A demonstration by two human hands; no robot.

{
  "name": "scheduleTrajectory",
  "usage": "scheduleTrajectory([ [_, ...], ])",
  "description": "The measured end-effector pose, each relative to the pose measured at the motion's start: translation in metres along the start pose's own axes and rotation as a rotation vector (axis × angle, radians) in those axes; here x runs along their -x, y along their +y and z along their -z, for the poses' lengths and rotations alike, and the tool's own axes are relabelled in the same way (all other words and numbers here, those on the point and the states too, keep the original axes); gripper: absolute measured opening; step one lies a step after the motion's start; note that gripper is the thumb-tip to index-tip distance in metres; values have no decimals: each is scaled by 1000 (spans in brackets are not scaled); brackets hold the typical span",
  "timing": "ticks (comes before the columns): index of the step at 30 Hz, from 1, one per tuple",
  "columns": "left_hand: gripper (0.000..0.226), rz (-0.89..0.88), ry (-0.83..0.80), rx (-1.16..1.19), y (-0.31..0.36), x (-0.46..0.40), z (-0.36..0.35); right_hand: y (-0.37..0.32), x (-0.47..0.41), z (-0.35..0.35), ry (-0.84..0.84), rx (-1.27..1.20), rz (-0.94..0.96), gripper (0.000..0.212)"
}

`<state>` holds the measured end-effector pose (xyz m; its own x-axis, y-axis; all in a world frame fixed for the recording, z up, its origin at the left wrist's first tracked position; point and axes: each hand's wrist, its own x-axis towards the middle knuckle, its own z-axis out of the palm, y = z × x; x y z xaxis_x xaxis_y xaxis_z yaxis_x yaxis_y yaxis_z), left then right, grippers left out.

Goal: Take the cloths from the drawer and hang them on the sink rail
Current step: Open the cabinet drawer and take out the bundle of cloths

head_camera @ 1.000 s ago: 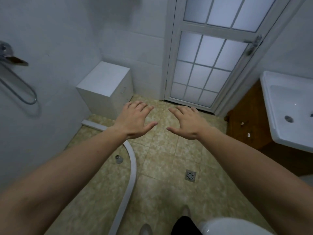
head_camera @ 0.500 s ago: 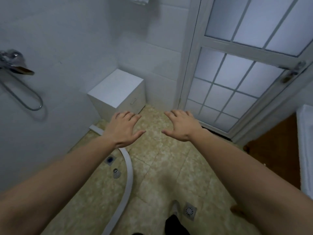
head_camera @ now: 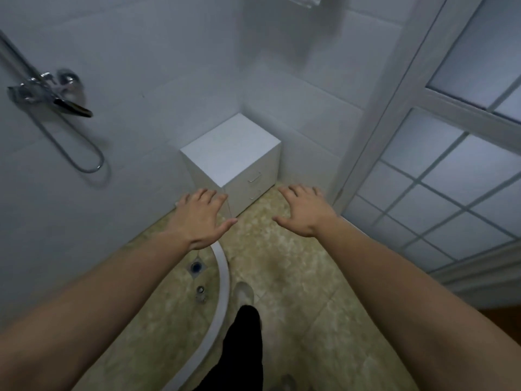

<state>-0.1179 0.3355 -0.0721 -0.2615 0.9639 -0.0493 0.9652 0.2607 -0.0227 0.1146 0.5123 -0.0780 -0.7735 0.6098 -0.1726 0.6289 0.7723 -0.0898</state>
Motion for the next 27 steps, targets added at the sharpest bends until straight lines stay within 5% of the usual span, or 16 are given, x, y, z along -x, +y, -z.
scheduleTrajectory([
  [13, 90, 105, -55, 34, -134, -211, -9, -12, -224, 22, -18, -15, 83, 85],
  [27, 98, 149, -55, 114, -174, -274, -26, 5, -317, 47, -89, 86, 79, 90],
])
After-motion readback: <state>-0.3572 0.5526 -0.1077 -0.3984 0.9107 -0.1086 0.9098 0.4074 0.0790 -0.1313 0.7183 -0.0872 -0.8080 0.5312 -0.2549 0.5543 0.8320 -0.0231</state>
